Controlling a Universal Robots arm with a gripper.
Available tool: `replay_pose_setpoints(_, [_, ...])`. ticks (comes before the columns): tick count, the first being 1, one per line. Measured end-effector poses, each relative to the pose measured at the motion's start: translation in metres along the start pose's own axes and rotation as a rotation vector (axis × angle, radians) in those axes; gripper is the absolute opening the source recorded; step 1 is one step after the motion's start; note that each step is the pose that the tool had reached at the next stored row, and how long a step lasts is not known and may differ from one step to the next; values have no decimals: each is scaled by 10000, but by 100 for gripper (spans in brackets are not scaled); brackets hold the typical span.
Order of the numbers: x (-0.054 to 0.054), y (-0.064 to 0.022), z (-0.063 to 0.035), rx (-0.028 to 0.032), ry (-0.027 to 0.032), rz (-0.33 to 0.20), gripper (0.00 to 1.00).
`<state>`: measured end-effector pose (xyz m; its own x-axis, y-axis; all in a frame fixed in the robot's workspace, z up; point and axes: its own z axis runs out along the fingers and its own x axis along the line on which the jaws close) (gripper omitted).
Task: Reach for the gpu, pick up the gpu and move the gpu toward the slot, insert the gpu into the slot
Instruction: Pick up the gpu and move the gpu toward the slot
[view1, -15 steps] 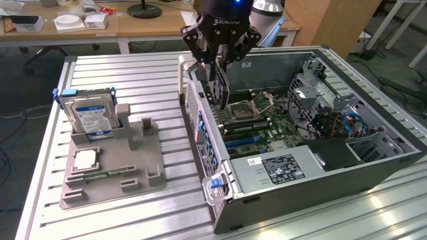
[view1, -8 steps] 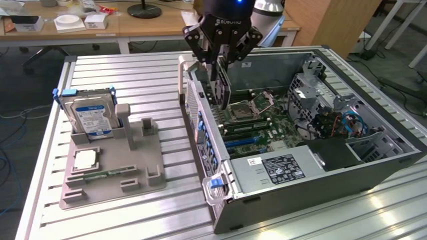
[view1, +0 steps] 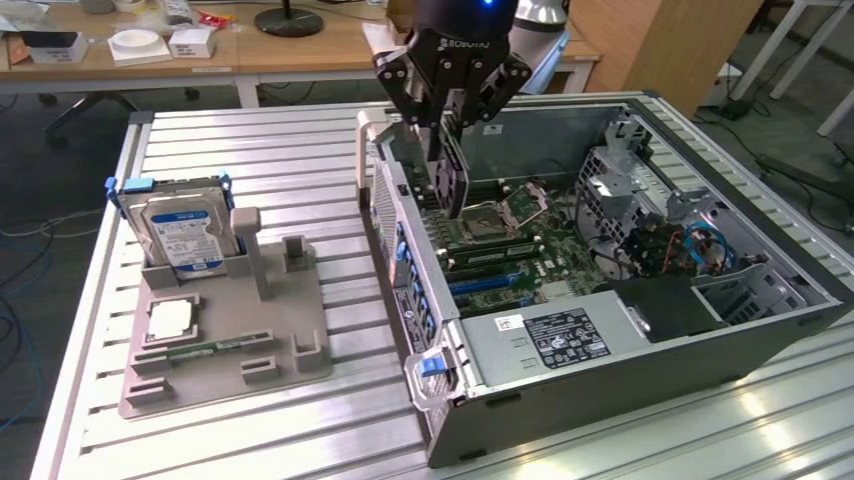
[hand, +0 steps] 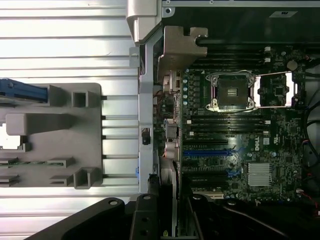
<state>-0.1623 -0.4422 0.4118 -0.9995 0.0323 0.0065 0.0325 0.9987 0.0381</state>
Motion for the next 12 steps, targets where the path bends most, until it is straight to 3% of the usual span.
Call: replay_pose_setpoints(12, [-106,4,-1,0,0,0,26])
